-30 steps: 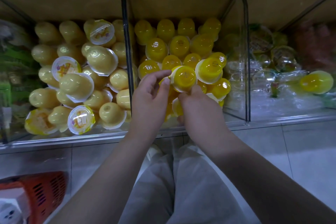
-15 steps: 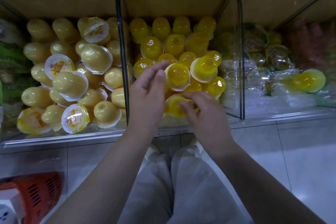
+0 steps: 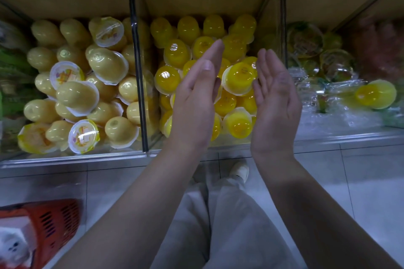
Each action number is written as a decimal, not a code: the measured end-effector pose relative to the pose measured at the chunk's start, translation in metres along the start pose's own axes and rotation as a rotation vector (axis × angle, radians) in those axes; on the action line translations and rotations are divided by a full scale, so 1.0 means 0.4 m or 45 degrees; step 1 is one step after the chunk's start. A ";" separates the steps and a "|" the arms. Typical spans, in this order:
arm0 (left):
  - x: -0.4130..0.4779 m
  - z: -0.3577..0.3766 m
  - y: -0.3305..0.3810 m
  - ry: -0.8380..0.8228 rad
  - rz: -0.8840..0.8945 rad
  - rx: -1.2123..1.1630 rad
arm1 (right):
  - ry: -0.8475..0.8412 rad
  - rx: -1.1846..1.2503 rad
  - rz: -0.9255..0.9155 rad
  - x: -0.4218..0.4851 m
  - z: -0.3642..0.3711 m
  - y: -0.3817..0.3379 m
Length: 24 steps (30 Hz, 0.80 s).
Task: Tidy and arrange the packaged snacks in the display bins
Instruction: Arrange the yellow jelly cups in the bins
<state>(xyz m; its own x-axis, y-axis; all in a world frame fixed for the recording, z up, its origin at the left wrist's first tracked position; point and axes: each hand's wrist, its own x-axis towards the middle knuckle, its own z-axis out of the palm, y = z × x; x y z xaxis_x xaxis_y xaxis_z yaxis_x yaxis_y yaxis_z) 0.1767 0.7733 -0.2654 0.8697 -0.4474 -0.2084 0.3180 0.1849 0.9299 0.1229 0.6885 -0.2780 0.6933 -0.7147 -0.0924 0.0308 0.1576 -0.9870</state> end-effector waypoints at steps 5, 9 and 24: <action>0.001 0.060 -0.008 -0.036 0.006 -0.062 | -0.041 0.098 -0.028 0.024 -0.025 -0.014; 0.016 0.110 -0.020 -0.015 -0.010 -0.086 | -0.061 0.089 -0.056 0.054 -0.062 -0.020; 0.093 0.342 -0.102 -0.019 -0.058 -0.012 | -0.100 -0.197 -0.166 0.182 -0.291 -0.050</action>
<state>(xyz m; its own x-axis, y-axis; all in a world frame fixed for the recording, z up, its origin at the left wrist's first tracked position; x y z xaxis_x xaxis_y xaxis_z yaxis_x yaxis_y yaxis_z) 0.1446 0.6293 -0.2697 0.8487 -0.4683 -0.2459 0.3607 0.1724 0.9166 0.0889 0.5540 -0.2804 0.7450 -0.6657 0.0422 0.0174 -0.0439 -0.9989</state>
